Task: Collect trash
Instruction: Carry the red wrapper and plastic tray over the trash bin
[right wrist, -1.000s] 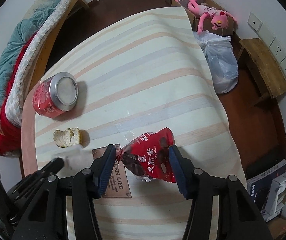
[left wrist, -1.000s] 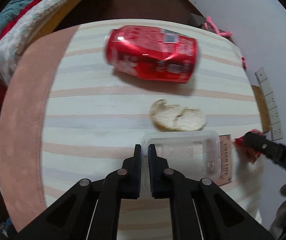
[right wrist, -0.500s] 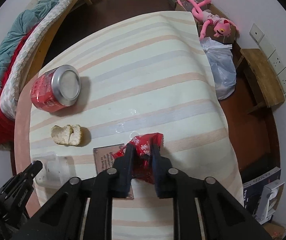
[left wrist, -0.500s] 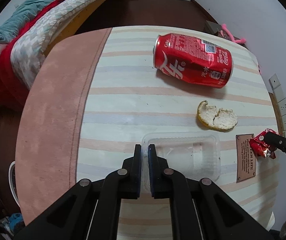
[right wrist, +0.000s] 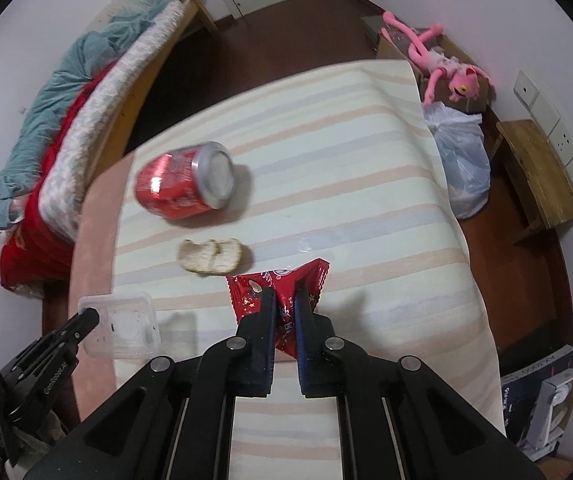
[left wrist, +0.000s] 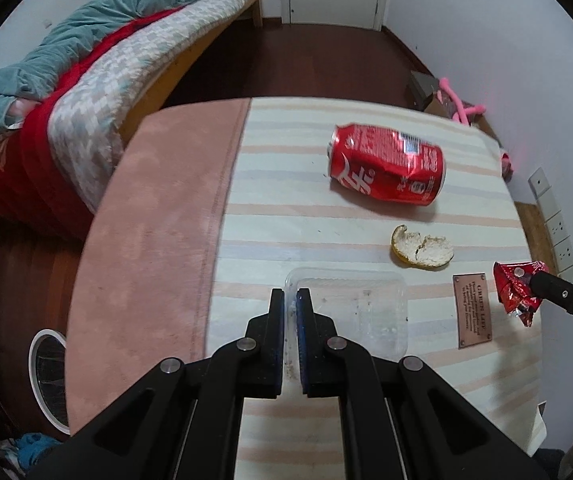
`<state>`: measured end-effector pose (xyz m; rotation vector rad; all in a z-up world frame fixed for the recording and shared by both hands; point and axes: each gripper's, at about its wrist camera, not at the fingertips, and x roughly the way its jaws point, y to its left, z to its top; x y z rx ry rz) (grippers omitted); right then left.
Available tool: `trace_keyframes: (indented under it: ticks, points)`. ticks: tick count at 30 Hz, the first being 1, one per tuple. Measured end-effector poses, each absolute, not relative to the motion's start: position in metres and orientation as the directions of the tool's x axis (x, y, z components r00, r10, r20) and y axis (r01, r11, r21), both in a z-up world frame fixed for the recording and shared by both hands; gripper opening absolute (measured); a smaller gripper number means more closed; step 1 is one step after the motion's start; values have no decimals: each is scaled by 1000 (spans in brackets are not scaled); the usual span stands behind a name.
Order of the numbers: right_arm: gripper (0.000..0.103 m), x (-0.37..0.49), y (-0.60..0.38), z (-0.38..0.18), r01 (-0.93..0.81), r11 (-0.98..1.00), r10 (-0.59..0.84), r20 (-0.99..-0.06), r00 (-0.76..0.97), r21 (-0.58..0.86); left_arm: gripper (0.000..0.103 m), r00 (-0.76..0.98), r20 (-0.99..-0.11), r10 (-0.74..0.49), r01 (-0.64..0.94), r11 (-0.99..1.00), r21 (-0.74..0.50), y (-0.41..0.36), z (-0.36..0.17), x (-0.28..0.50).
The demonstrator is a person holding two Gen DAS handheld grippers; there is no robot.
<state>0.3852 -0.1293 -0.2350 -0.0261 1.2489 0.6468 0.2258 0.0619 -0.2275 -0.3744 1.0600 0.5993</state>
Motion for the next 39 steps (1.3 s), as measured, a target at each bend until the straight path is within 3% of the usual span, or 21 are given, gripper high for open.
trace_keyframes:
  ticks: [14,23,30,39]
  points:
    - [8,275,-59,-134,-658,638,609,-785,115,399,3,460,-800,386,-705,706,-65,113,-127,100]
    - [8,139,58,-123,-782,417,659,-747,-91,463,3,393,-769,504,-818,574,-42,177,-102,-35]
    - [8,24,158,-165,-827,278,576,-774,-264,489,3,273,-812,516,-903,429,-31,231,-137,-138]
    - [8,-65,273,-266,-862,248,365,-867,-340,443,3,134,-933,333,-968,246,-51,316,-256,-233]
